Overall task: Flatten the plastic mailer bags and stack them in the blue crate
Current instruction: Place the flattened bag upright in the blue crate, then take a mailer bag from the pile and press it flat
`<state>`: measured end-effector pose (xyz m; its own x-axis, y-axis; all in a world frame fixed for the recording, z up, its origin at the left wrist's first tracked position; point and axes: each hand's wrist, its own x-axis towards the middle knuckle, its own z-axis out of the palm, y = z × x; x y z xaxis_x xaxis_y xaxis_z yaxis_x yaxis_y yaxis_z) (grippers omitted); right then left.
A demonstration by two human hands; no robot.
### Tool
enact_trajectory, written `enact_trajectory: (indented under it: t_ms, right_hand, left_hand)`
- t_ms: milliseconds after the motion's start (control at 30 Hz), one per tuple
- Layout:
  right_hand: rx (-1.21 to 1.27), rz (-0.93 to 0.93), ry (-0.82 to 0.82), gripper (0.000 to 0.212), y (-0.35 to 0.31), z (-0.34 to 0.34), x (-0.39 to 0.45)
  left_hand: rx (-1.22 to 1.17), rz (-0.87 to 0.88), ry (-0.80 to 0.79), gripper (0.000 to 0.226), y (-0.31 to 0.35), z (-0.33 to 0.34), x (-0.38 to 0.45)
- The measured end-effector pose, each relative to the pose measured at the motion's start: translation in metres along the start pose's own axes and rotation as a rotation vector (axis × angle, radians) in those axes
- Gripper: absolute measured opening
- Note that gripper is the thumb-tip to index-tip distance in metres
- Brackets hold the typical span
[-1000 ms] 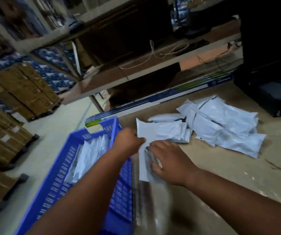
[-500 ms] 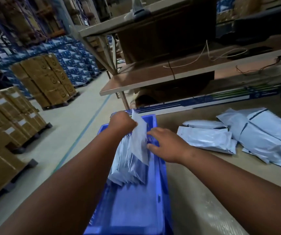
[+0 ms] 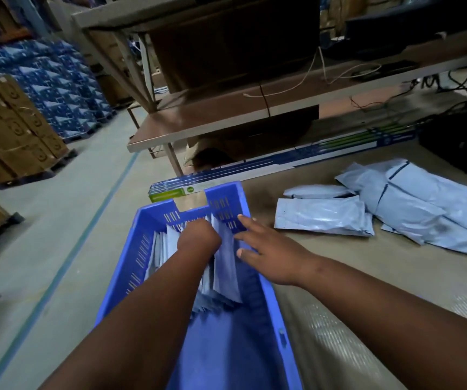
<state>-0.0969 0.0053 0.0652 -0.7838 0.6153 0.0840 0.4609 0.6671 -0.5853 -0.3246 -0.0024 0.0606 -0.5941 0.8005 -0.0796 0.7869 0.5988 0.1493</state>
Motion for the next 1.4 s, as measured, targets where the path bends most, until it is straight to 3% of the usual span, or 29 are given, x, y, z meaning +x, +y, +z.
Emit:
enact_trajectory:
  t_ms: [200,433,667,833,933,1033,1100,1233,1400]
  right_hand:
    - [0.064,0.005,0.021,0.05,-0.003,0.001,-0.002]
    - [0.061,0.008,0.042,0.05,-0.003,0.0,0.002]
    - [0.147,-0.027,0.264,0.032,0.009,-0.025,0.002]
    - [-0.056,-0.014,0.238,0.043,0.043,-0.068,0.002]
    - [-0.282,0.046,0.146,0.052,0.076,-0.086,0.002]
    - [-0.649,0.077,-0.007,0.048,0.123,-0.095,-0.001]
    - [-0.767,0.115,-0.069,0.052,0.156,-0.097,-0.004]
    - [-0.784,0.226,-0.115,0.061,0.208,-0.088,-0.013]
    - [-0.709,0.137,-0.025,0.04,0.242,-0.088,-0.027]
  left_hand:
    - [0.072,0.003,0.102,0.027,0.01,0.015,0.0]
    - [0.057,-0.006,0.111,0.039,0.011,0.011,0.001]
    - [0.009,0.084,0.246,0.039,0.029,-0.033,-0.021]
    - [0.083,0.305,0.329,0.034,0.068,-0.071,-0.044]
    - [0.127,0.489,0.333,0.042,0.1,-0.076,-0.054]
    - [0.269,0.618,0.25,0.044,0.138,-0.064,-0.058]
    - [0.337,0.673,0.175,0.039,0.159,-0.053,-0.061]
    - [0.418,0.718,0.105,0.041,0.187,-0.029,-0.07]
    - [0.419,0.749,0.117,0.021,0.203,-0.01,-0.084]
